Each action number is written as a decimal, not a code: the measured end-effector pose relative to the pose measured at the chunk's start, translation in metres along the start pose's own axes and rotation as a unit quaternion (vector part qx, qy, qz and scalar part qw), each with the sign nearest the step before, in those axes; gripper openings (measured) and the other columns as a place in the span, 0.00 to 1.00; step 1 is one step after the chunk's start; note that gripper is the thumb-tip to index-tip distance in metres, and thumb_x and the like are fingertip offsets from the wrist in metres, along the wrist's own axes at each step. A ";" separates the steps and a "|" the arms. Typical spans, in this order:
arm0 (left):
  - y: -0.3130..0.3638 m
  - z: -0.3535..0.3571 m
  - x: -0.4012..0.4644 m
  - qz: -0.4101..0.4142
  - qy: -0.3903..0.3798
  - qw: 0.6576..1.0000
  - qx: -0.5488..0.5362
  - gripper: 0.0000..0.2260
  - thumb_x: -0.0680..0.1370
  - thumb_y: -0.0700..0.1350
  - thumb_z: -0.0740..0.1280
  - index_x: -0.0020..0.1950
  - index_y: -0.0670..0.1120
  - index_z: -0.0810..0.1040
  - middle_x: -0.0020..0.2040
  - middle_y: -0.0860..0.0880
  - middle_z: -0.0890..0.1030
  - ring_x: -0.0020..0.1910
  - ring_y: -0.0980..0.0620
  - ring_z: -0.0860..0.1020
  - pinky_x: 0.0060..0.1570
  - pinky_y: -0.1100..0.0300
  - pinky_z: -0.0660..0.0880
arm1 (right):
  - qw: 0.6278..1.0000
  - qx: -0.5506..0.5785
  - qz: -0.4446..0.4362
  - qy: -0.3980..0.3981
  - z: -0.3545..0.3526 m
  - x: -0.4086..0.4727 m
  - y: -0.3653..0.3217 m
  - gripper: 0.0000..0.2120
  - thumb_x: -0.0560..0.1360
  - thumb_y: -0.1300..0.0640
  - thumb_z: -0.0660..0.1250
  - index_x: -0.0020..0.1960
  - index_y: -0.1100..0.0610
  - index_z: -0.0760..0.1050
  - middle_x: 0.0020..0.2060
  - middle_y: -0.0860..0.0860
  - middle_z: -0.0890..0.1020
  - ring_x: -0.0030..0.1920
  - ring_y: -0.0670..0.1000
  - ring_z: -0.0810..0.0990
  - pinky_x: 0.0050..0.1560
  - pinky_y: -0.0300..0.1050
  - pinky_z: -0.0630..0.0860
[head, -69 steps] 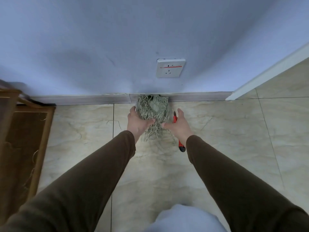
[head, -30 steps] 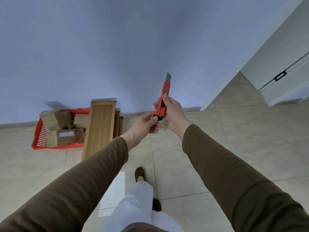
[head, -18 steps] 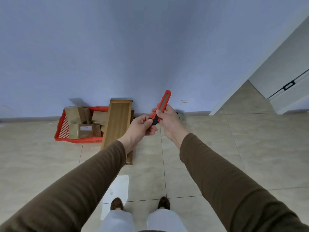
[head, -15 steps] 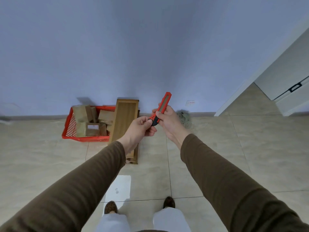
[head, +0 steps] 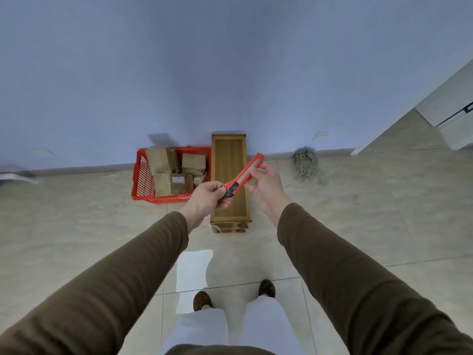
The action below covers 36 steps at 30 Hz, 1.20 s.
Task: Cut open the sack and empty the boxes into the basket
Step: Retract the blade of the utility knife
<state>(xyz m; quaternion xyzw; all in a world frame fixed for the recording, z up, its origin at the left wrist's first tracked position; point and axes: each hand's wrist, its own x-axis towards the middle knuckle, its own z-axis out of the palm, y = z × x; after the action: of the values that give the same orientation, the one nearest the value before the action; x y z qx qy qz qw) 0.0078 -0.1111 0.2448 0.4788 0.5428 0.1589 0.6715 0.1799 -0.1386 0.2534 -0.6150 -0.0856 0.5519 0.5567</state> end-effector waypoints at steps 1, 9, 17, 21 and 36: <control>-0.004 -0.005 0.003 -0.009 0.000 1.000 0.001 0.09 0.86 0.41 0.63 0.53 0.42 0.83 0.42 0.45 0.86 0.34 0.57 0.83 0.37 0.66 0.81 | 1.000 -0.004 0.001 0.016 0.000 0.003 0.005 0.07 0.85 0.64 0.63 0.61 0.59 0.75 0.58 0.58 0.82 0.54 0.53 0.84 0.58 0.51 0.83; -0.031 -0.025 0.054 -0.051 0.084 0.995 -0.007 0.04 0.84 0.36 0.66 0.51 0.43 0.75 0.46 0.39 0.87 0.36 0.50 0.84 0.37 0.62 0.84 | 0.986 -0.134 -0.017 0.094 -0.014 0.053 0.040 0.11 0.82 0.66 0.68 0.58 0.52 0.72 0.54 0.55 0.82 0.49 0.50 0.87 0.41 0.37 0.83; -0.080 -0.047 0.135 -0.095 0.126 0.987 -0.022 0.08 0.81 0.31 0.68 0.47 0.44 0.79 0.51 0.41 0.84 0.44 0.49 0.83 0.36 0.66 0.81 | 0.977 -0.165 0.025 0.135 -0.010 0.126 0.105 0.07 0.82 0.62 0.69 0.53 0.51 0.76 0.50 0.53 0.84 0.48 0.49 0.88 0.44 0.37 0.84; -0.115 -0.060 0.174 -0.108 0.135 0.985 -0.030 0.09 0.81 0.30 0.67 0.48 0.44 0.79 0.49 0.43 0.83 0.42 0.51 0.83 0.34 0.68 0.81 | 0.971 -0.172 0.042 0.158 -0.010 0.165 0.147 0.05 0.82 0.61 0.68 0.56 0.54 0.79 0.50 0.53 0.84 0.51 0.50 0.86 0.53 0.44 0.85; -0.251 -0.072 0.322 -0.116 0.116 0.986 0.001 0.10 0.79 0.30 0.70 0.48 0.45 0.78 0.55 0.41 0.83 0.49 0.45 0.84 0.42 0.62 0.81 | 0.934 -0.271 0.044 0.229 -0.027 0.298 0.282 0.10 0.81 0.58 0.71 0.45 0.46 0.76 0.45 0.49 0.83 0.47 0.50 0.84 0.43 0.39 0.81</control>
<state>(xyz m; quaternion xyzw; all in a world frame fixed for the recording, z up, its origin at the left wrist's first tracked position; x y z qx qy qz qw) -0.0162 0.0358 -0.1422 0.3915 0.6693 0.1339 0.6172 0.1690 -0.0436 -0.1465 -0.8553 -0.0752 0.3761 0.3485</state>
